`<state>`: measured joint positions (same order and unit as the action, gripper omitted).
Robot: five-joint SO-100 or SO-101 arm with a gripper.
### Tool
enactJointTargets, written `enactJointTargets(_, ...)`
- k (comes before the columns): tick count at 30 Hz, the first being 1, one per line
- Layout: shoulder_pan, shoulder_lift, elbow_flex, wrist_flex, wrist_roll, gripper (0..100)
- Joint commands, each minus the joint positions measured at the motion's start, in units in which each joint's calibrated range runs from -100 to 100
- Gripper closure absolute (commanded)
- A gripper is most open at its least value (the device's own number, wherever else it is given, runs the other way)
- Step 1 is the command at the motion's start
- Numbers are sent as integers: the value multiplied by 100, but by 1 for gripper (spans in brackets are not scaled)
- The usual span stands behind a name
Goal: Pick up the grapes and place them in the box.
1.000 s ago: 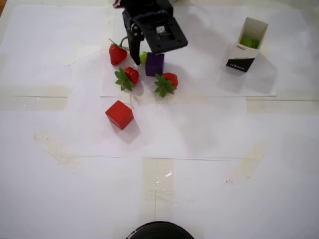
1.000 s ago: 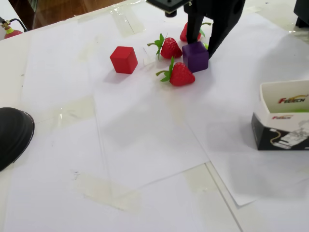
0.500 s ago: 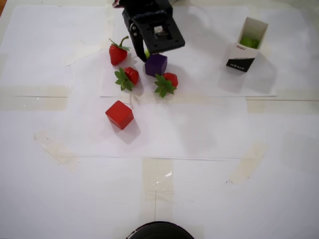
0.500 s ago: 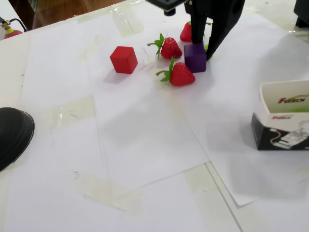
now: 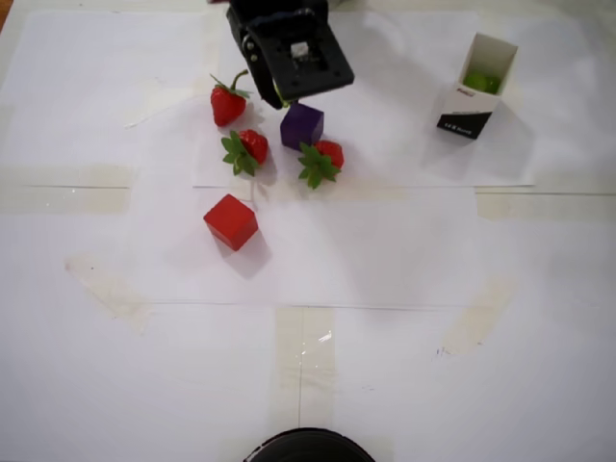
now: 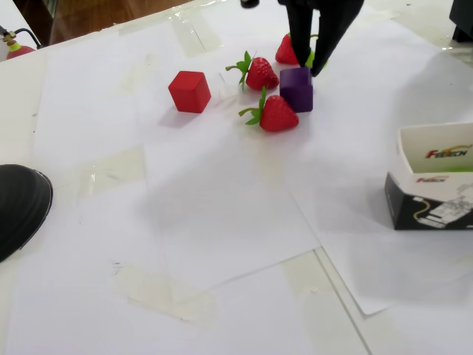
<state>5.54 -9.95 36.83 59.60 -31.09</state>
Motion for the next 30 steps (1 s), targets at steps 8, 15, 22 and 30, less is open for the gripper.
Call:
enactJointTargets(8,-2723,-940,-2620,1997,-1143,96)
enactJointTargets(15,-4113,-1180,-1274,453,-1744,96)
enactJointTargets(22,-4260,-1172,-647,-94,-1851,96)
enactJointTargets(30,-4231,-1137,-411,-544,-1832,84)
